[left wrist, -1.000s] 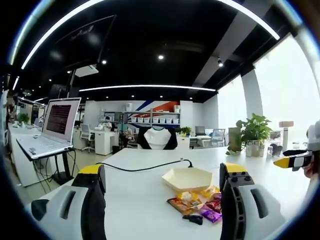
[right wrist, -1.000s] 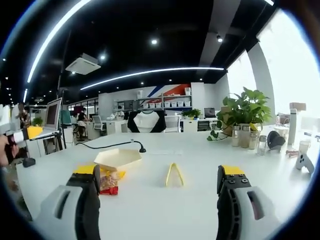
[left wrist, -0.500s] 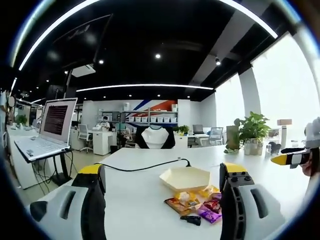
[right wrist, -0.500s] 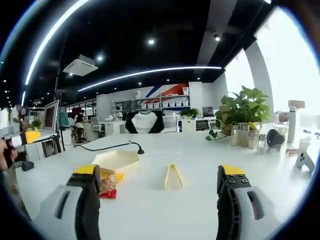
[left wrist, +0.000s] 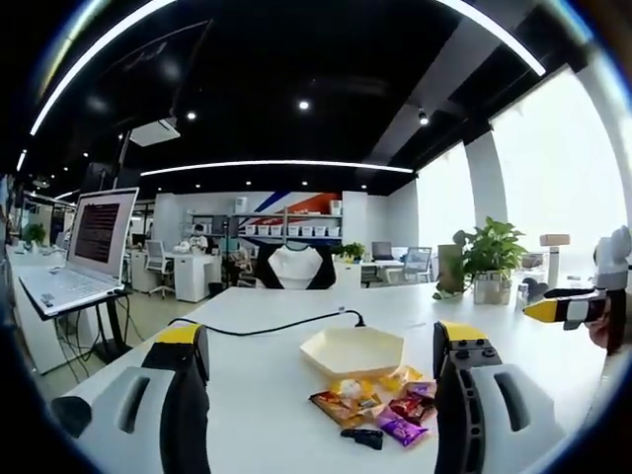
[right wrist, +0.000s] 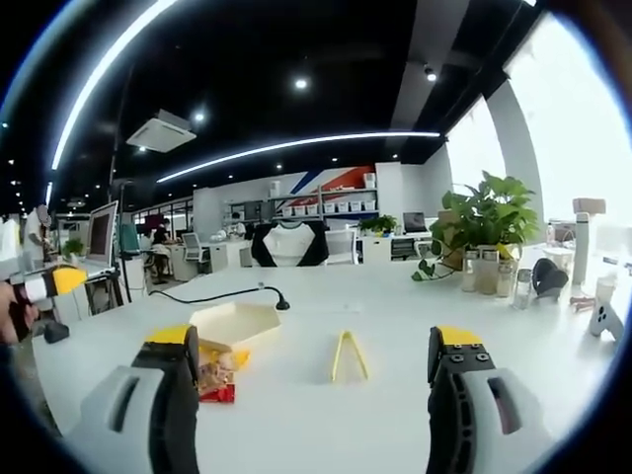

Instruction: Place the target food into the container with the food tongs after gripping and lifting it, then release it inside without dropping or visibly crushing the food.

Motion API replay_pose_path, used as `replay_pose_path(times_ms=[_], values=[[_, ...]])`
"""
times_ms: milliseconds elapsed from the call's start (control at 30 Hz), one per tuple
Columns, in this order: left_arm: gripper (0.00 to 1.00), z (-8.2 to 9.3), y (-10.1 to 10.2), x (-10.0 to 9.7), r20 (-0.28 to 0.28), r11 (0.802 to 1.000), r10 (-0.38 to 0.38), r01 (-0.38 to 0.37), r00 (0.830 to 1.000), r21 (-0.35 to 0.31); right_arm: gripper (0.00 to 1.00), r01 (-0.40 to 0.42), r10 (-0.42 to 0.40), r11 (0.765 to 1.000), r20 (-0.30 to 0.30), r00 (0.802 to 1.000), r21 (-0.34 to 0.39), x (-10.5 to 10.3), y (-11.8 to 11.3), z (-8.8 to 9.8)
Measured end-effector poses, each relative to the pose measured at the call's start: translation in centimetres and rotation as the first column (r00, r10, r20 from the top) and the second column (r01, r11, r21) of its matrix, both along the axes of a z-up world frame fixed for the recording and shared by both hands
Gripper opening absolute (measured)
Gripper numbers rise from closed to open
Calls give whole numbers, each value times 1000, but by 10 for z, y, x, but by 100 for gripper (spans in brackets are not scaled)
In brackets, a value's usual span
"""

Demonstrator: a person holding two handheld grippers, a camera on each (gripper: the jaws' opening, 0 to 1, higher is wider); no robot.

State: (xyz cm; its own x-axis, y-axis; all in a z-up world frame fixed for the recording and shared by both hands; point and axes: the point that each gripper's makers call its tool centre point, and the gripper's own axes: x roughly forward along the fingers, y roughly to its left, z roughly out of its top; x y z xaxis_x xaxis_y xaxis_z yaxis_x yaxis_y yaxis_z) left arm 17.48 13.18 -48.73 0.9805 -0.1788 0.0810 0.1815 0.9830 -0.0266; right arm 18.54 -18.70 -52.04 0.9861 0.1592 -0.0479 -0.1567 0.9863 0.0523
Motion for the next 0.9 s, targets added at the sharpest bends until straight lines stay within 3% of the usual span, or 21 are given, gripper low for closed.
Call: replay_pose_path(times_ms=[133, 433, 500, 600, 733, 900], values=[[99, 2, -6, 1, -7, 1000, -12, 12, 1000, -1, 98, -3, 3, 1000, 0, 1000, 0, 0, 1, 3], [98, 9, -52, 14, -12, 991, -136, 136, 991, 19, 98, 17, -17, 1000, 2, 1000, 10, -7, -8, 6], [98, 16, -69, 22, 38, 981, -195, 194, 980, 32, 98, 17, -17, 1000, 10, 1000, 25, -9, -10, 8], [97, 10, -83, 31, -14, 973, -231, 231, 973, 10, 97, 21, -21, 999, -3, 1000, 34, -8, -13, 7], [95, 12, -102, 44, 0, 964, -263, 263, 965, 32, 97, 24, -24, 1000, -13, 1000, 19, -8, -15, 6], [93, -6, -139, 57, -52, 934, -354, 355, 934, 27, 97, 25, -25, 1000, -15, 1000, 18, -8, -15, 6]])
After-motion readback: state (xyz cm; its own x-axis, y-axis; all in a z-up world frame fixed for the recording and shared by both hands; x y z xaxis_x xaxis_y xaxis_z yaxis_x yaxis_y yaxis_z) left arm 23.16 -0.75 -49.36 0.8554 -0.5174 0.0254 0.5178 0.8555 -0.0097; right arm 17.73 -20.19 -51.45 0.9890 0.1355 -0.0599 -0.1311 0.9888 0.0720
